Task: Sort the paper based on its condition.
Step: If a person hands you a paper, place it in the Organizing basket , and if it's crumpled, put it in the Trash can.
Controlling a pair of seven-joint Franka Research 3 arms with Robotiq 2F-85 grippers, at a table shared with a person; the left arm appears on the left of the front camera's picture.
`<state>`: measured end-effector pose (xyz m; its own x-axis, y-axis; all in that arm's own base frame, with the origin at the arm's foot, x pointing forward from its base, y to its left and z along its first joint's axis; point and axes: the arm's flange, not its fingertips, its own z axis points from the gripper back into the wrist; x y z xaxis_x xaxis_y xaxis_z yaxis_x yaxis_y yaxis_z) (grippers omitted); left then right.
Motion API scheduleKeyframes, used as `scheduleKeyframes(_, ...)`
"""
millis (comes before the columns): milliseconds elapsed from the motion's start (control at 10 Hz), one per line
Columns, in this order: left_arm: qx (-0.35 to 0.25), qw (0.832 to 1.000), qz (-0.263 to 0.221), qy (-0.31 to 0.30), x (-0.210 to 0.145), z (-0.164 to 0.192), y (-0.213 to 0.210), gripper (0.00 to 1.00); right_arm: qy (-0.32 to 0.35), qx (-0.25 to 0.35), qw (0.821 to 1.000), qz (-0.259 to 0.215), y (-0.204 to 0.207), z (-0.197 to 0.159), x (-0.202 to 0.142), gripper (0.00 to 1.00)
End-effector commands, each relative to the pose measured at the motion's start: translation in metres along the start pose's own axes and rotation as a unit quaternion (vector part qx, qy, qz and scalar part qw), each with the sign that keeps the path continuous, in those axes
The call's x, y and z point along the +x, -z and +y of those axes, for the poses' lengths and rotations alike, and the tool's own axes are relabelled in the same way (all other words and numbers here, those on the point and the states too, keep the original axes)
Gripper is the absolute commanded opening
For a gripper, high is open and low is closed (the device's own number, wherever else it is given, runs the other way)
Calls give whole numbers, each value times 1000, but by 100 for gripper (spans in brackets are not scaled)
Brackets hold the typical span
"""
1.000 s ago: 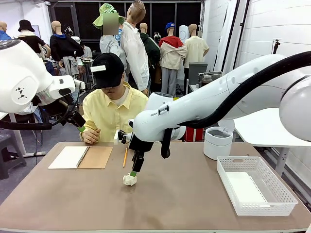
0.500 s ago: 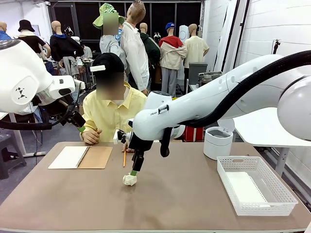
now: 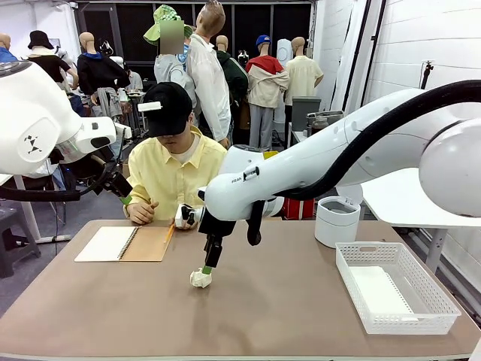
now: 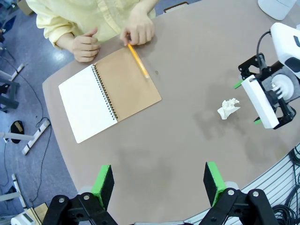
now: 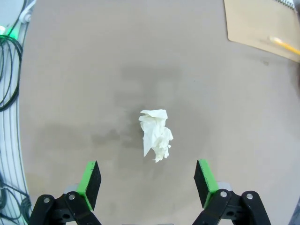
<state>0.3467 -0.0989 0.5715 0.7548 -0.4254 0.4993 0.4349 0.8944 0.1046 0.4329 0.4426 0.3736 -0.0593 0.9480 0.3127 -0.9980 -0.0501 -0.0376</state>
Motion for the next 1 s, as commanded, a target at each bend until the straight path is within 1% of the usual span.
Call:
scheduleKeyframes(0,2,1000,0,1,0,2,0,100,8,-9,1000,9,13,-10,10,100)
scheduleKeyframes(400,2,1000,0,1,0,2,0,100,14,3,1000,21,33,-15,11,100)
scheduleKeyframes(900,2,1000,0,1,0,2,0,100,12,19,999,38,49,-20,15,100)
